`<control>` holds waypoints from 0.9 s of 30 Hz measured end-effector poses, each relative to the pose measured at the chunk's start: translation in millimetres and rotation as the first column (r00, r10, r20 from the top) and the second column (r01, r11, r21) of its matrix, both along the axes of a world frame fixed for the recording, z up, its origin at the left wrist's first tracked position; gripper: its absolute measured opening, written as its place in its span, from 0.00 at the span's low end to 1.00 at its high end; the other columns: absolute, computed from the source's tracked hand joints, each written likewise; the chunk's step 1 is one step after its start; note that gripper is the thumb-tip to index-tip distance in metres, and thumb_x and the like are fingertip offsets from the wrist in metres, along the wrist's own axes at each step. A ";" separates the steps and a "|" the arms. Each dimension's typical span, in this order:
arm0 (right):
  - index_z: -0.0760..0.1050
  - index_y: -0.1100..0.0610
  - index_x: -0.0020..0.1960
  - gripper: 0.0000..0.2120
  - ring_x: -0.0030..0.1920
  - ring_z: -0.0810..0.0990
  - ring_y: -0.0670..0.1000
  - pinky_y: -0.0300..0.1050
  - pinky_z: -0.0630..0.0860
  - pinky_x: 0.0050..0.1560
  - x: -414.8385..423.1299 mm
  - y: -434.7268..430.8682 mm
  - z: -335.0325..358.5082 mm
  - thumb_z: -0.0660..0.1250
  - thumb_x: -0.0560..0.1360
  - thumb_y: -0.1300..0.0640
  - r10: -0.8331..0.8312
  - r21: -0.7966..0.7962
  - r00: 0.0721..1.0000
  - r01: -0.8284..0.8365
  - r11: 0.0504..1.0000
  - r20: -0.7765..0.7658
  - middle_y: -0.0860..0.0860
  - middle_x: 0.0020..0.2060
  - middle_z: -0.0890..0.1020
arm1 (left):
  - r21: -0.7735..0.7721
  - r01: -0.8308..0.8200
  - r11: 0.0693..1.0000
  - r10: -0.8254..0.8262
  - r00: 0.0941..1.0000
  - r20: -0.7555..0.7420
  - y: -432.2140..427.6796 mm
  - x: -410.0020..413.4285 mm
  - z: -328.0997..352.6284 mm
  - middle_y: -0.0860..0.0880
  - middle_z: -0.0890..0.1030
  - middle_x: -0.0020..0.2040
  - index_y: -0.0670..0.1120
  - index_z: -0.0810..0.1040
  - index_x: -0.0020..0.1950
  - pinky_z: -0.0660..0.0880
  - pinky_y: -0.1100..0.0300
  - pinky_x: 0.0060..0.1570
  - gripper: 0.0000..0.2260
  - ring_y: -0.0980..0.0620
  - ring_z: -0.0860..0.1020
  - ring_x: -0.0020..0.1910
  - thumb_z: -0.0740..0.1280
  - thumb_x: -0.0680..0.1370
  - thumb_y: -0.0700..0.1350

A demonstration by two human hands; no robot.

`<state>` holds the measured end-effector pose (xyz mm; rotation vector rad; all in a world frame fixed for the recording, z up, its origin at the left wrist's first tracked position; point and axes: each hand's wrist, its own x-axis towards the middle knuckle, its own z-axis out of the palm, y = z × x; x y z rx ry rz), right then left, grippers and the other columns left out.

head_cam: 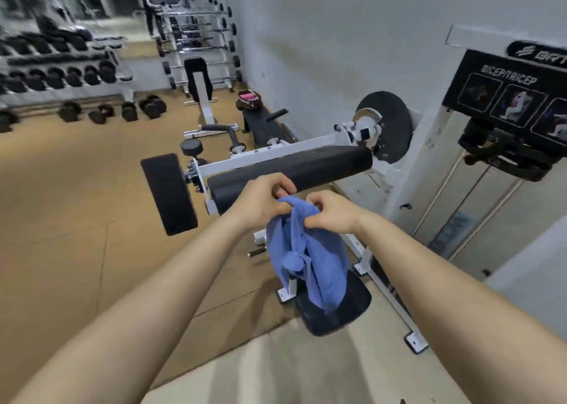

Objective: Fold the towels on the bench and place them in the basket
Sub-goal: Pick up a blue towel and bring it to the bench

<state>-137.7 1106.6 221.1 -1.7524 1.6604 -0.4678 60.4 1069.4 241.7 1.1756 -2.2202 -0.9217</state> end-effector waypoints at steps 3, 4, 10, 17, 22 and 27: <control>0.69 0.54 0.37 0.10 0.34 0.71 0.49 0.48 0.67 0.38 74.6 -5.7 -13.5 0.71 0.66 0.56 0.111 0.076 0.993 -0.108 0.991 -0.042 0.50 0.32 0.72 | 0.068 -0.045 0.997 0.041 0.997 0.061 10.4 76.6 -17.9 0.51 0.82 0.45 0.52 0.79 0.53 0.76 0.62 0.44 0.13 0.56 0.80 0.42 0.74 0.71 0.40; 0.69 0.53 0.37 0.10 0.35 0.72 0.49 0.48 0.68 0.38 100.3 -7.1 -18.4 0.71 0.65 0.55 0.144 0.092 0.988 -0.139 0.986 -0.051 0.50 0.32 0.73 | 0.092 -0.069 0.993 0.061 0.995 0.085 13.9 102.2 -23.9 0.50 0.82 0.47 0.51 0.79 0.55 0.76 0.64 0.44 0.15 0.55 0.79 0.43 0.74 0.71 0.40; 0.70 0.53 0.39 0.10 0.35 0.72 0.49 0.45 0.69 0.36 268.0 -25.6 -33.2 0.72 0.68 0.59 0.311 0.070 0.942 -0.304 0.950 -0.131 0.49 0.34 0.75 | 0.320 -0.136 0.938 0.110 0.989 0.096 30.8 261.8 -49.1 0.50 0.79 0.43 0.50 0.77 0.61 0.73 0.65 0.42 0.19 0.57 0.75 0.39 0.69 0.72 0.36; 0.70 0.54 0.43 0.09 0.34 0.71 0.50 0.45 0.66 0.33 444.5 -60.9 -42.6 0.70 0.71 0.58 0.462 0.097 0.859 -0.453 0.886 -0.221 0.49 0.34 0.74 | 0.426 -0.274 0.862 0.245 0.962 0.124 21.1 427.2 -59.6 0.52 0.76 0.43 0.48 0.75 0.62 0.74 0.65 0.40 0.20 0.58 0.76 0.38 0.71 0.72 0.37; 0.69 0.52 0.46 0.10 0.36 0.72 0.49 0.44 0.69 0.35 523.2 -106.9 -50.9 0.71 0.70 0.56 0.482 0.080 0.854 -0.476 0.876 -0.195 0.49 0.37 0.77 | 0.483 -0.325 0.813 0.297 0.945 0.136 -15.7 511.2 -72.5 0.51 0.80 0.48 0.53 0.77 0.60 0.71 0.62 0.39 0.21 0.55 0.77 0.42 0.75 0.69 0.56; 0.70 0.50 0.49 0.07 0.41 0.77 0.51 0.46 0.73 0.37 583.2 -184.9 -71.3 0.66 0.72 0.56 0.508 0.064 0.837 -0.506 0.860 -0.205 0.48 0.41 0.79 | 0.357 -0.411 0.839 0.385 0.912 0.143 -88.3 570.5 -99.2 0.51 0.74 0.35 0.47 0.80 0.44 0.67 0.59 0.38 0.07 0.54 0.71 0.34 0.72 0.76 0.50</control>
